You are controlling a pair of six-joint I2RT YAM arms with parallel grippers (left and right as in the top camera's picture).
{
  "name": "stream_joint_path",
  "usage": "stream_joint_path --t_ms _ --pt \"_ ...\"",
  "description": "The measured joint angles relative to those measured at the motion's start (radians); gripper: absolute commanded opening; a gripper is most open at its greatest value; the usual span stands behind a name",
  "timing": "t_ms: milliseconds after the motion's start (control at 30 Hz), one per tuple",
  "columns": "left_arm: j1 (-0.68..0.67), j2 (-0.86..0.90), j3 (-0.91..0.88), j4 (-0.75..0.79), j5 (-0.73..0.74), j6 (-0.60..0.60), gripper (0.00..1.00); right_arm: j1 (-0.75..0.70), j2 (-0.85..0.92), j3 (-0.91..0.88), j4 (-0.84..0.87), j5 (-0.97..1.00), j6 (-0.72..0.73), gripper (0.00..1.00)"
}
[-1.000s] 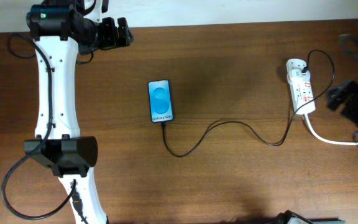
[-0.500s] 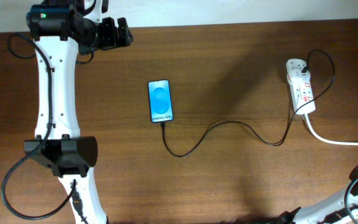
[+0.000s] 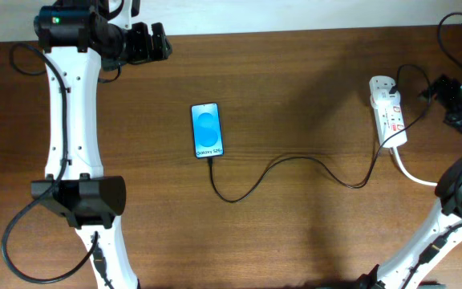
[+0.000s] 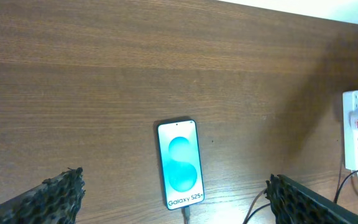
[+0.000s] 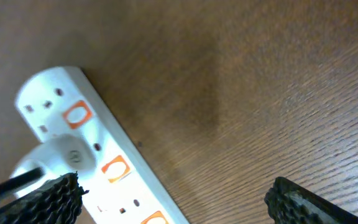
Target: Plug charger to phone and switch on socket
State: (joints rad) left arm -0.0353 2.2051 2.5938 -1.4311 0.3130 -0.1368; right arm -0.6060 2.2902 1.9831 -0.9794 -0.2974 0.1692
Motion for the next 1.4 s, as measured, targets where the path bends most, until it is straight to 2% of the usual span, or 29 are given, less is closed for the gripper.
stream_joint_path --t_ms 133,433,667,1400 --pt "0.0 0.0 0.0 0.0 0.0 0.0 0.99 0.028 0.007 0.0 -0.016 0.081 -0.015 0.98" --pt "0.0 0.0 0.0 0.0 0.0 0.0 0.99 0.089 0.058 0.0 -0.02 0.108 -0.02 0.98" --pt "0.0 0.0 0.0 0.0 0.0 0.0 0.99 0.093 0.058 0.0 -0.06 0.145 -0.009 0.98" --pt "0.004 0.0 0.0 0.0 0.0 0.0 0.99 0.106 0.058 0.0 -0.037 0.166 0.025 0.99"
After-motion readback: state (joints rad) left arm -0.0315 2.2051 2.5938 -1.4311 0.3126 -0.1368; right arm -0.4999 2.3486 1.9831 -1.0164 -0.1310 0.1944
